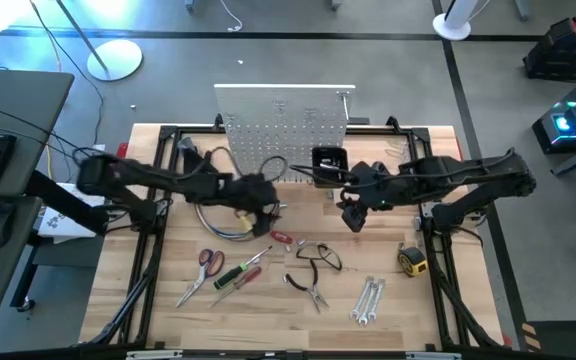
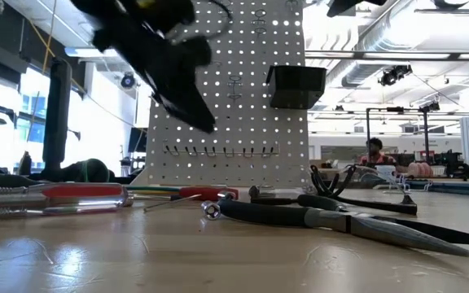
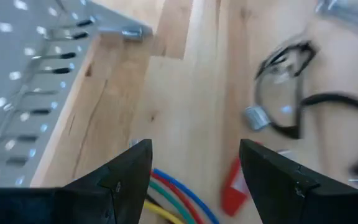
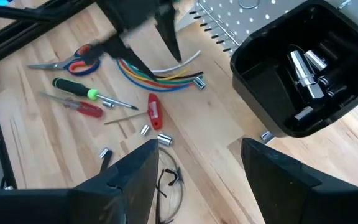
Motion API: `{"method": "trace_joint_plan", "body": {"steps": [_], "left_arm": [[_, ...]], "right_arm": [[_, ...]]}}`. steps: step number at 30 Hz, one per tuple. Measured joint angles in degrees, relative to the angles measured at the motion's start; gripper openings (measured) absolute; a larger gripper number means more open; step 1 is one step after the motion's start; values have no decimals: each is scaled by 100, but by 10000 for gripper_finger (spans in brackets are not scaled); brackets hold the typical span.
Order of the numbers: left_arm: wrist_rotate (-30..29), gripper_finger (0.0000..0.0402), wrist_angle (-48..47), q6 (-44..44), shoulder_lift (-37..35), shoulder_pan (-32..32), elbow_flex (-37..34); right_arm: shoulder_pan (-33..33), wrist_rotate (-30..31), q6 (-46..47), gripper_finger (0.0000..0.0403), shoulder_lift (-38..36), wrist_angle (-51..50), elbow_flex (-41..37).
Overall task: Hang tools onto peg board
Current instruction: Put the socket into the black bin on the peg board
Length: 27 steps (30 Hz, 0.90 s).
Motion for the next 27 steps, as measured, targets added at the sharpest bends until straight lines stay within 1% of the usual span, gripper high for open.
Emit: {"method": "trace_joint_plan", "body": {"steps": [4,8,14,16,21,27], "left_arm": [[-261,236,1,110,718,93,292],[-659,236,33,7,1172,183,522],[-601,228,-66,171,1841,284,780],[-469,221,-105,172,1950,297,903],[-477,193,-204,301,2060,251,963],[-485,128,-307,316,2051,251,965]], "right_arm": [[0,10,116,224,0,2,0],[0,59,236,224,0,26,0],[0,155,337,224,0,49,0],[0,155,353,224,0,49,0],[0,155,350,224,0,59,0],[-7,281,339,224,0,69,0]]}}
